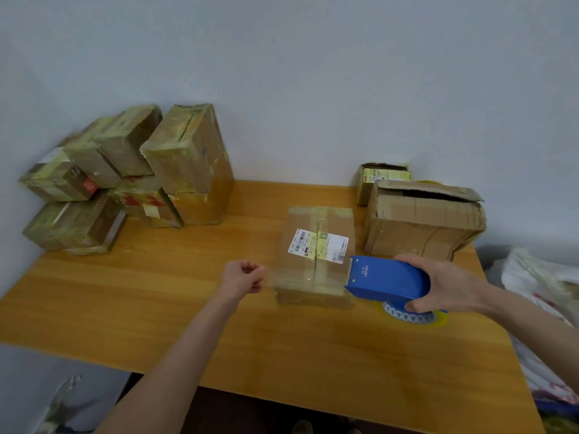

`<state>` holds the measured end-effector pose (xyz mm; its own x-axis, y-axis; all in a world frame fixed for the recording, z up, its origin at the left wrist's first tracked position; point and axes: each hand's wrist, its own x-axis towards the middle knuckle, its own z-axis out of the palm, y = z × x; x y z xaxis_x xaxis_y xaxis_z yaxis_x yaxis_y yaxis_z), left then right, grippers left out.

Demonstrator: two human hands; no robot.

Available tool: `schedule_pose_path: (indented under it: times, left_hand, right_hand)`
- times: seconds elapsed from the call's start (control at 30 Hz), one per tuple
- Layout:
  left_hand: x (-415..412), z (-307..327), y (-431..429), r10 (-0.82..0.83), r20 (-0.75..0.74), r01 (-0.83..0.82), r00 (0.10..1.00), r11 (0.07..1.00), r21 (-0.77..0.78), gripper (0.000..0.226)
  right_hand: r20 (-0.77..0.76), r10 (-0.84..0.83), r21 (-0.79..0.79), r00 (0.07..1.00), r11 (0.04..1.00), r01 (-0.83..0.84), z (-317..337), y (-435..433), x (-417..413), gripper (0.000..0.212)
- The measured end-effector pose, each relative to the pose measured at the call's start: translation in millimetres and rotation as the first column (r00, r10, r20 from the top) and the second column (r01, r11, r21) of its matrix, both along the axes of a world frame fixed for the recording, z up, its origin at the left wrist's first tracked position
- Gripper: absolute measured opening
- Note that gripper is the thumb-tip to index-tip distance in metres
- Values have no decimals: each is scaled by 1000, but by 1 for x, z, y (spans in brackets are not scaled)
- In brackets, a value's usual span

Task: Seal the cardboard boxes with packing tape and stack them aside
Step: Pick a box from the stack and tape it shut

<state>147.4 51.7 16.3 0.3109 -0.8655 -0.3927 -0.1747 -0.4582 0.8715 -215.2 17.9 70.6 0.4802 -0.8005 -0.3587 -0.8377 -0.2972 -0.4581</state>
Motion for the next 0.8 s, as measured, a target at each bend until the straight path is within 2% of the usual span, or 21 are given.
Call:
schedule_pose_path:
  times: [0.13, 0.4, 0.8]
  left_hand:
    - [-5, -17, 2, 1, 14, -1, 1000, 1000, 10, 11]
    - [-1, -27, -2, 39, 26, -39, 999, 999, -3, 10]
    - [-2, -54, -12, 36, 126, -35, 991, 999, -5, 9]
  right_hand:
    - [40, -27, 38, 999, 999, 26, -4, 3, -10, 67]
    - [-110, -11, 1, 994, 1000, 11, -18, 0, -18, 67]
    - [-166, -29, -1, 986, 1000, 29, -40, -8, -17, 71]
